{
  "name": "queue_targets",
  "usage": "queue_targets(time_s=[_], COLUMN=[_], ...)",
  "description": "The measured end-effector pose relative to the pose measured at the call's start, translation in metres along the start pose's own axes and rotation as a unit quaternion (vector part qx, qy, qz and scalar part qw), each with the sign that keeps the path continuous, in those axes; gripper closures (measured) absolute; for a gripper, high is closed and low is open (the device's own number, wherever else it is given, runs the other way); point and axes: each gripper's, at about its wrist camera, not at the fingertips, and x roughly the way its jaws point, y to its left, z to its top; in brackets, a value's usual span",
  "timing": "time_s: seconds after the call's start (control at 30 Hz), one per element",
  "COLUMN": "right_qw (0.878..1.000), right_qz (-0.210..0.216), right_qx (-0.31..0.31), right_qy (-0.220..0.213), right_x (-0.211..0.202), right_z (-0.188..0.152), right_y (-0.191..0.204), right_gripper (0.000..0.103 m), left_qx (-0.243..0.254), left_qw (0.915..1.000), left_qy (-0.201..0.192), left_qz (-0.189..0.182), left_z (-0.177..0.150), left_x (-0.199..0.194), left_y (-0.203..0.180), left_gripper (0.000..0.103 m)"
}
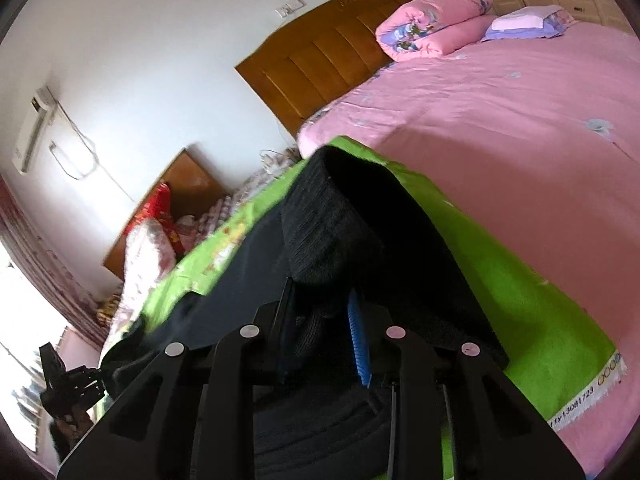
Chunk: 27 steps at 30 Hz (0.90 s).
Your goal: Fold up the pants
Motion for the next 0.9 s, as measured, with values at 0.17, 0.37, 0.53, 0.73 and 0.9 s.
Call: queue_targets(time_s=[0.17, 0.37, 0.53, 0.73, 0.9], right_qw=[0.999, 0.999, 0.996, 0.997, 0.997], right_qz=[0.032, 0.005, -0.005, -0.011, -0.026], right_qx=[0.006, 0.036, 0.066, 0.030, 0.015], right_qy=[-0.020, 0.037, 0.064, 0.067, 0.067], right_x=[-0.027, -0.043, -0.038, -0.038, -0.038], right_z=[0.013, -0.018, -0.042, -0.049, -0.055], right_y=[-0.001, -0.035, -0.063, -0.047, -0.046], right_gripper=[0.079, 0.079, 0.075, 0.048, 0.080], left_qx=[0.020, 0.037, 0.046, 0.041, 0.047], left_qw=[0.9933, 0.9986, 0.9988, 0.9991, 0.9988], left_qy=[-0.096, -0.021, 0.015, 0.005, 0.005], left_qz=[-0.062, -0.031, 0.003, -0.005, 0.011], left_z=[-0.023, -0.090, -0.110, -0.103, -0.108], left_x=[-0.073, -0.059, -0.028, -0.029, -0.027], left_y=[0.002, 0.024, 0.042, 0.034, 0.033], left_gripper=[0.087, 0.083, 0.071, 0.033, 0.068])
